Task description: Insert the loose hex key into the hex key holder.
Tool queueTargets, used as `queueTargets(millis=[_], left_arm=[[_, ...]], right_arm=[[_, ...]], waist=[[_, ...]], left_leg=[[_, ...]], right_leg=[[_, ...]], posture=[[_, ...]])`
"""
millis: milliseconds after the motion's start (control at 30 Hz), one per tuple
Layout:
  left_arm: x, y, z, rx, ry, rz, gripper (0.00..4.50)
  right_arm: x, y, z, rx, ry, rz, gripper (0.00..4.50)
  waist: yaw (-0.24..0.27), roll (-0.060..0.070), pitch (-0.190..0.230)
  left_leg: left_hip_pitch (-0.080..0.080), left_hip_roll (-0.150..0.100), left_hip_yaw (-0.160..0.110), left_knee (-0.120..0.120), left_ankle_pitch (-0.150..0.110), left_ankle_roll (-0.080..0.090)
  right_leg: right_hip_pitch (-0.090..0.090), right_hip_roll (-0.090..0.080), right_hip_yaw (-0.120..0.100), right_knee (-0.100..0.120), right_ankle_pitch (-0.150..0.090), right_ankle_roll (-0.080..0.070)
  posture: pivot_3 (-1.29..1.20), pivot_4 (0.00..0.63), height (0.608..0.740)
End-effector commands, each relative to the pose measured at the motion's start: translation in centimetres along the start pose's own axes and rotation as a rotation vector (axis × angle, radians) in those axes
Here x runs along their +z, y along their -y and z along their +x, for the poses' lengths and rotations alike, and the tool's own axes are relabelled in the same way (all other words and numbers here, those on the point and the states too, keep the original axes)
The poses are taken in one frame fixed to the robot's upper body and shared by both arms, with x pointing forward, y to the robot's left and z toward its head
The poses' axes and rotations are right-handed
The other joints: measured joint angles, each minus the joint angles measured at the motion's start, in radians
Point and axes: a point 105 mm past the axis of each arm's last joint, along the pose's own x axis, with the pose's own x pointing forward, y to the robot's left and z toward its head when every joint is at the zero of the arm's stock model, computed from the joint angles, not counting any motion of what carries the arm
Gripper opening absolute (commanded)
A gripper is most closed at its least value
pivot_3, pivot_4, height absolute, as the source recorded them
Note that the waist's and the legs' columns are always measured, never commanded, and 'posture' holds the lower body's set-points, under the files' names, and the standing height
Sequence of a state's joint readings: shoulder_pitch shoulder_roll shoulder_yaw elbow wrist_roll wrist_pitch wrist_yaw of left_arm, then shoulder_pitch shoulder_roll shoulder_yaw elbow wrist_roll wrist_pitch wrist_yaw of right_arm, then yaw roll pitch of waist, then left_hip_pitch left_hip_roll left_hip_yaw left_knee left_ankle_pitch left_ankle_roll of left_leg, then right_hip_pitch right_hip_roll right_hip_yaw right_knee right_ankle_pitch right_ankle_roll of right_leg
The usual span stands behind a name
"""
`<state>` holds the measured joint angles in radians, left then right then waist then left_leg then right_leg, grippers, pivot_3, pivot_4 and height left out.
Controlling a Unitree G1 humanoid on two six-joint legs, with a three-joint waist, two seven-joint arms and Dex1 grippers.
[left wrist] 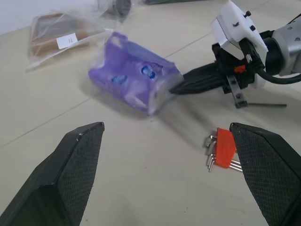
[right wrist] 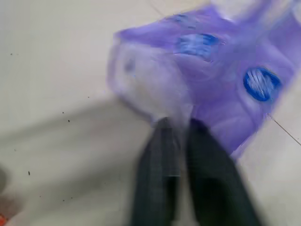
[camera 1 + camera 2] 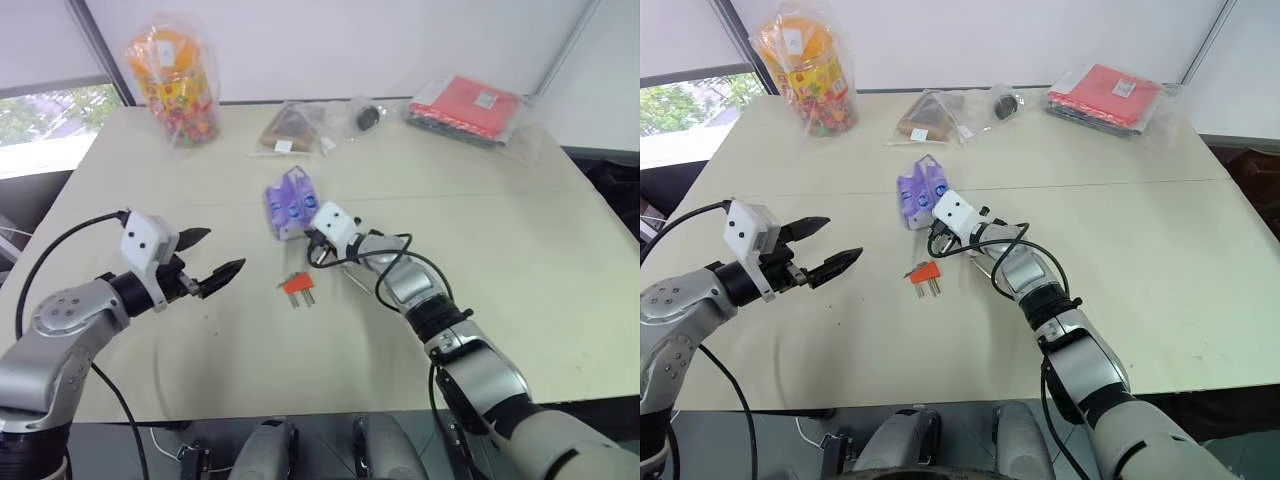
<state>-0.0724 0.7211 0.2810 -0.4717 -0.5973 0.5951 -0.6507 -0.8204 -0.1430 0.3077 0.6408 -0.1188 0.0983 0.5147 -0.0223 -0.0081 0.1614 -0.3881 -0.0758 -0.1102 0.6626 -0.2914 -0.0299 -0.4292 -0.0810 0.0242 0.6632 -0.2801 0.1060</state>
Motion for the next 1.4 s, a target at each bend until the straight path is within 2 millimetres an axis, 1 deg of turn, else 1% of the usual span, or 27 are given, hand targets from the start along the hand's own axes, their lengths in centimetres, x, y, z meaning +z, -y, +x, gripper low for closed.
queueTargets(millis=[33,100,167,267,367,433,467,600,633,733,867,967,1000,1033,1100,1300,1400], left_arm=[[0.9,0.0,-0.3,0.012,0.035,0.041,4.50],[0.9,0.0,-0.1,0.010,0.035,0.043,4.50],[0.9,0.0,0.0,0.005,0.036,0.044,4.50],[1.0,0.2,0.3,-0.009,0.038,0.046,4.50],[1.0,0.2,0.6,-0.021,0.040,0.047,4.50],[1.0,0.3,1.0,-0.031,0.038,0.050,4.50],[1.0,0.3,1.0,-0.034,0.037,0.051,4.50],[0.9,0.5,1.7,-0.057,0.041,0.047,4.50],[0.9,0.6,1.8,-0.061,0.042,0.046,4.50],[0.7,0.7,2.2,-0.073,0.046,0.040,4.50],[0.5,0.7,2.5,-0.079,0.047,0.036,4.50],[0.5,0.6,2.6,-0.082,0.048,0.035,4.50],[0.5,0.5,2.7,-0.081,0.049,0.034,4.50],[0.5,0.5,2.7,-0.081,0.050,0.034,4.50],[0.4,0.6,2.7,-0.081,0.051,0.034,4.50],[0.3,0.5,2.6,-0.075,0.050,0.036,4.50],[0.2,0.3,2.7,-0.075,0.049,0.039,4.50]], right_arm=[[1.6,0.6,0.1,-0.036,0.060,-0.014,0.02],[2.1,0.8,-0.1,-0.058,0.089,-0.015,0.02],[2.8,1.3,-0.5,-0.108,0.136,-0.026,0.02],[3.7,3.3,-2.0,-0.264,0.201,-0.073,0.02],[4.2,5.9,-4.8,-0.475,0.241,-0.120,0.02],[3.8,8.0,-7.8,-0.659,0.225,-0.168,0.02],[3.7,8.5,-8.8,-0.709,0.215,-0.184,0.02],[1.6,11.2,-14.6,-0.983,0.082,-0.287,0.02],[1.3,11.5,-15.5,-1.017,0.053,-0.309,0.02],[-1.0,12.8,-19.0,-1.152,-0.106,-0.339,0.02],[-2.7,13.3,-22.3,-1.279,-0.214,-0.319,0.02],[-3.3,13.4,-24.1,-1.354,-0.243,-0.330,0.02],[-3.6,13.5,-24.7,-1.382,-0.254,-0.309,0.02],[-3.9,13.7,-25.3,-1.405,-0.264,-0.286,0.02],[-4.1,14.1,-26.0,-1.430,-0.274,-0.295,0.02],[-6.3,15.8,-28.5,-1.486,-0.383,-0.310,0.02],[-7.8,16.5,-29.3,-1.465,-0.451,-0.299,0.02]], waist=[[0.000,0.000,0.000],[0.000,0.000,0.000],[0.001,0.000,0.000],[0.003,0.000,0.000],[0.005,0.000,0.000],[0.008,0.000,0.000],[0.010,0.000,0.000],[0.009,0.000,0.000],[0.008,0.000,0.000],[0.004,0.000,0.000],[0.002,0.000,0.000],[0.005,0.000,0.000],[0.006,0.000,0.000],[0.006,0.000,0.000],[0.007,0.000,0.000],[0.007,0.000,0.000],[0.007,0.000,0.000]], left_leg=[[0.000,0.000,0.000,0.000,0.000,0.000],[0.000,0.000,0.000,0.000,0.000,0.000],[0.000,0.000,0.000,0.000,0.000,0.000],[0.000,0.000,0.000,0.000,0.000,0.000],[0.000,0.000,0.000,0.000,0.000,0.000],[0.000,0.000,0.000,0.000,0.000,0.000],[0.000,0.000,-0.001,0.000,0.000,0.000],[0.000,-0.001,0.000,0.000,0.000,0.000],[0.000,-0.001,0.000,0.000,0.000,0.000],[0.000,0.000,0.001,0.000,0.000,0.000],[0.000,0.000,0.001,-0.001,0.000,0.000],[0.000,0.000,0.001,-0.001,0.000,0.000],[0.000,0.000,0.001,-0.001,0.000,0.000],[0.000,0.000,0.001,-0.001,0.000,0.000],[0.000,0.000,0.001,-0.001,0.000,0.000],[0.000,0.000,0.002,-0.001,0.000,0.000],[0.000,0.000,0.002,-0.001,0.000,0.000]], right_leg=[[0.000,0.000,0.000,0.000,0.000,0.000],[0.000,0.000,0.000,0.000,0.000,0.000],[0.000,0.000,0.000,0.000,0.000,0.000],[0.000,0.000,0.000,0.000,0.000,0.000],[0.000,0.000,0.000,0.000,0.000,0.000],[0.000,0.000,0.000,0.000,0.000,0.000],[0.000,0.000,0.000,0.000,0.000,0.000],[0.000,0.000,0.000,0.000,0.000,0.000],[0.000,0.000,0.000,0.000,0.000,0.000],[0.000,0.000,0.000,0.000,0.000,0.000],[0.000,0.001,0.001,0.000,0.000,0.000],[0.000,0.001,0.001,0.000,0.000,0.000],[0.000,0.001,0.001,0.000,0.000,0.000],[0.000,0.001,0.001,0.000,0.000,0.000],[0.000,0.001,0.001,0.000,0.000,0.000],[0.000,0.001,0.001,0.000,0.000,0.000],[0.000,0.000,0.001,0.000,0.000,0.000]], posture=[[0.00,0.150,0.740],[0.00,0.150,0.740],[0.00,0.150,0.740],[0.00,0.150,0.740],[0.00,0.150,0.740],[0.00,0.150,0.740],[0.00,0.150,0.740],[0.00,0.150,0.740],[0.00,0.150,0.740],[0.00,0.150,0.740],[0.00,0.150,0.740],[0.00,0.150,0.740],[0.00,0.150,0.740],[0.00,0.150,0.740],[0.00,0.150,0.740],[0.00,0.150,0.740],[0.00,0.150,0.740]])
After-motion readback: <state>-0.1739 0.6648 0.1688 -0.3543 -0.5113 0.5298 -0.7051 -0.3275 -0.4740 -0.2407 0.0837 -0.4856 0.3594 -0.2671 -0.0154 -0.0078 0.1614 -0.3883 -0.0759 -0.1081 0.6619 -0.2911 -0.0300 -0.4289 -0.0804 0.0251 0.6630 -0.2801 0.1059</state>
